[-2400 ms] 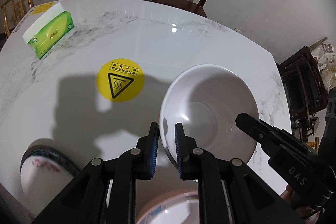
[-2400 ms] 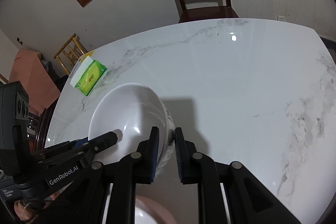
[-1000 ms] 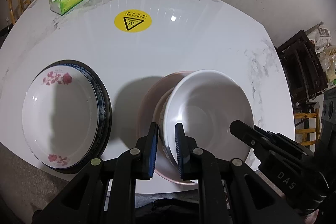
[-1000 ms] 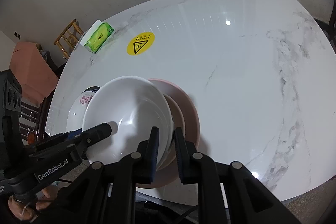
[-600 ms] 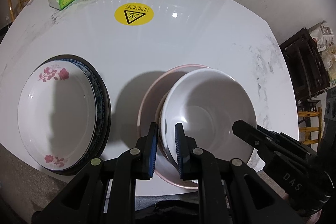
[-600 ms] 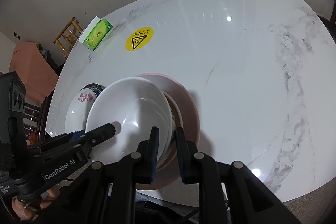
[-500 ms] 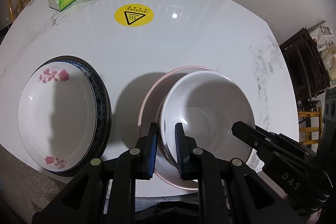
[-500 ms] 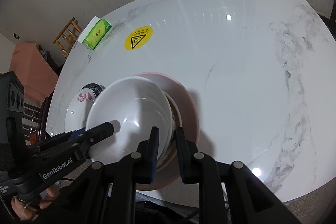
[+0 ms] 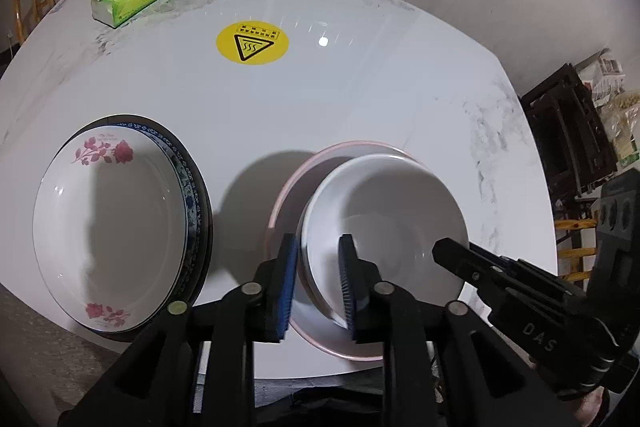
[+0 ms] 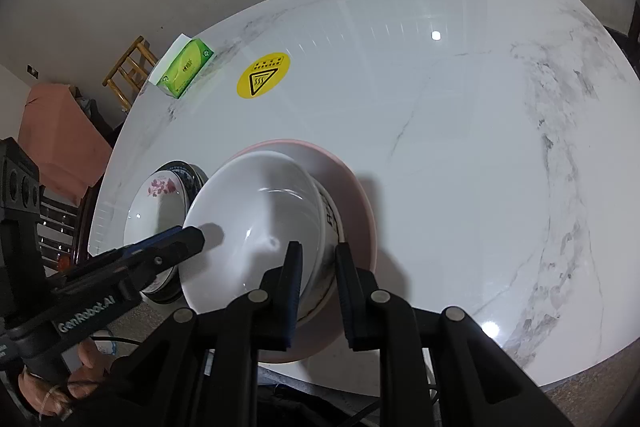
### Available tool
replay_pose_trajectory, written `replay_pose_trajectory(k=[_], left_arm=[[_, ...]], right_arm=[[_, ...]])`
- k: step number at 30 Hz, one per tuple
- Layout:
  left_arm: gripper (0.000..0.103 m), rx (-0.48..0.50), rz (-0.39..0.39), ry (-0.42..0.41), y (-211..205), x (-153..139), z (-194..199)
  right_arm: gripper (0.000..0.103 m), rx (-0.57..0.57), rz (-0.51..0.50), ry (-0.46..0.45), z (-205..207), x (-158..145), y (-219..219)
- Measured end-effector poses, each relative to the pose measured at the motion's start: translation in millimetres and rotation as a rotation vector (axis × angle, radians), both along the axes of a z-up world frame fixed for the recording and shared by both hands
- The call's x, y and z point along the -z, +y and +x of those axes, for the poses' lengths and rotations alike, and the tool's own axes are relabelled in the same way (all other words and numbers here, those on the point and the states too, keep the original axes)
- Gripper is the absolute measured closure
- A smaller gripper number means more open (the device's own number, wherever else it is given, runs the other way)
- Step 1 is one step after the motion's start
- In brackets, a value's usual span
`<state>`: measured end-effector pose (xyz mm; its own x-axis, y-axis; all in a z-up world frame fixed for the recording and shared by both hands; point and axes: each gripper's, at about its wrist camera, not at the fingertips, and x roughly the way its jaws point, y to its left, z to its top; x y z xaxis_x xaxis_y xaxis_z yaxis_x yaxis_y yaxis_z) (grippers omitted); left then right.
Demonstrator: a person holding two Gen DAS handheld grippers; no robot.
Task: Organize plates and bowls
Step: 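Shift both grippers to grasp the pink bowl rim with the bowls inside, then lift the pink bowl stack with both grippers toward the plate stack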
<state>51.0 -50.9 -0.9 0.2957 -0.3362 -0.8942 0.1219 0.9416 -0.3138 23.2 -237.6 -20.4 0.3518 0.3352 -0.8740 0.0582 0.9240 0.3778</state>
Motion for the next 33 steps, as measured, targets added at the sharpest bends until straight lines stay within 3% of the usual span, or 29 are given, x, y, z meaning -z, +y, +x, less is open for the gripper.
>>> replay_pose_trajectory(k=[7,19,33], left_arm=[[0.066,-0.034,-0.038,-0.036,15,-7,-5],[0.055,-0.101,-0.057,-0.041,42,-6,-10],[0.053,-0.163,-0.107,0.021,63,6,-13]], right_arm=[[0.084,-0.008,-0.031,-0.018,-3,-4,2],[0.079,-0.003,-0.064,-0.027,-5,-11,0],[0.075,0.074,-0.070,-0.031,-21,-24,-30]])
